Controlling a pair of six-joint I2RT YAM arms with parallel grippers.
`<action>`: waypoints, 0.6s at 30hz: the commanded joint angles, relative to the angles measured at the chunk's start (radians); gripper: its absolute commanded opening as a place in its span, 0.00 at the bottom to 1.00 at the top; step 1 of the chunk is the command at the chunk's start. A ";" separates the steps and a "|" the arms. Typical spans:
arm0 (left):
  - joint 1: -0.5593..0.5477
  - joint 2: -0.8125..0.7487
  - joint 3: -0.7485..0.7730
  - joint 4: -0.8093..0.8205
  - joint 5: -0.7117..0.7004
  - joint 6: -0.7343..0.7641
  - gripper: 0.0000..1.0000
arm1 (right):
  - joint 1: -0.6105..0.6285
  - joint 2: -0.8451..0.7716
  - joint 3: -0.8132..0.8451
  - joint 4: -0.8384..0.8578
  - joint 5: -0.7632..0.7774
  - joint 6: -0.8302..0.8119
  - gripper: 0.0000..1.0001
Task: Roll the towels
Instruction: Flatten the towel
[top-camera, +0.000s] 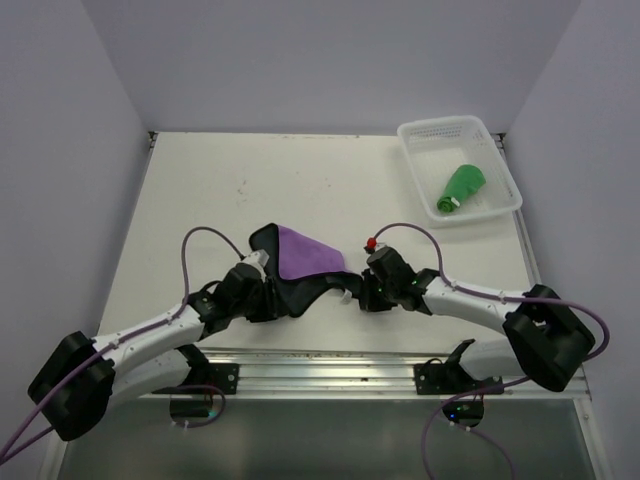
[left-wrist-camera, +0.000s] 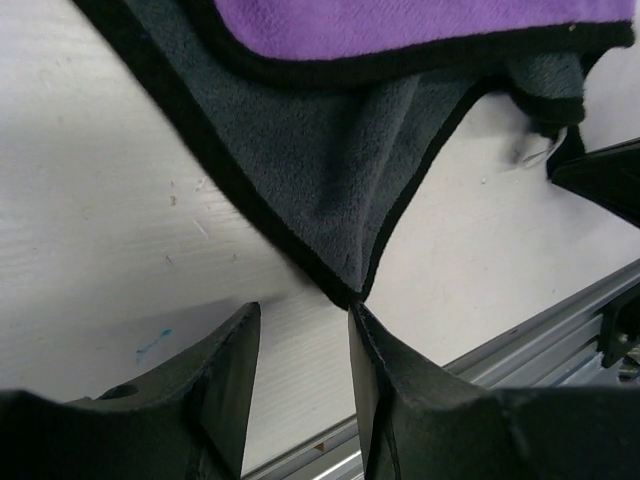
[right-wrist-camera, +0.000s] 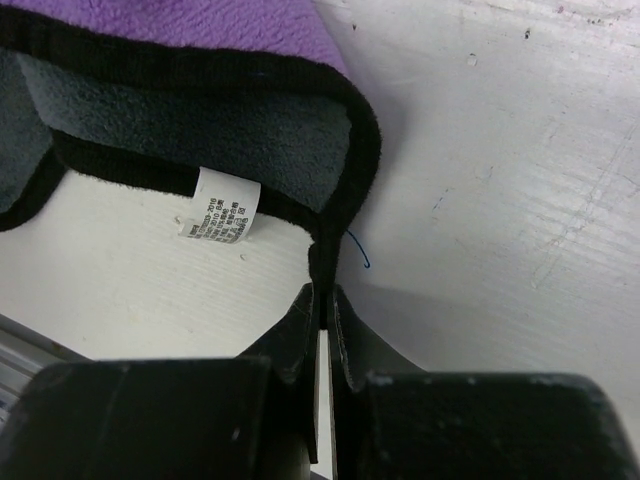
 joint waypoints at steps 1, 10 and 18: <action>-0.061 0.064 -0.012 0.087 -0.078 -0.061 0.45 | -0.002 -0.046 0.009 -0.032 -0.002 -0.033 0.00; -0.140 0.185 0.000 0.224 -0.155 -0.118 0.47 | -0.001 -0.072 -0.034 -0.029 -0.036 -0.030 0.00; -0.170 0.263 -0.003 0.244 -0.175 -0.159 0.39 | -0.002 -0.086 -0.034 -0.038 -0.034 -0.033 0.00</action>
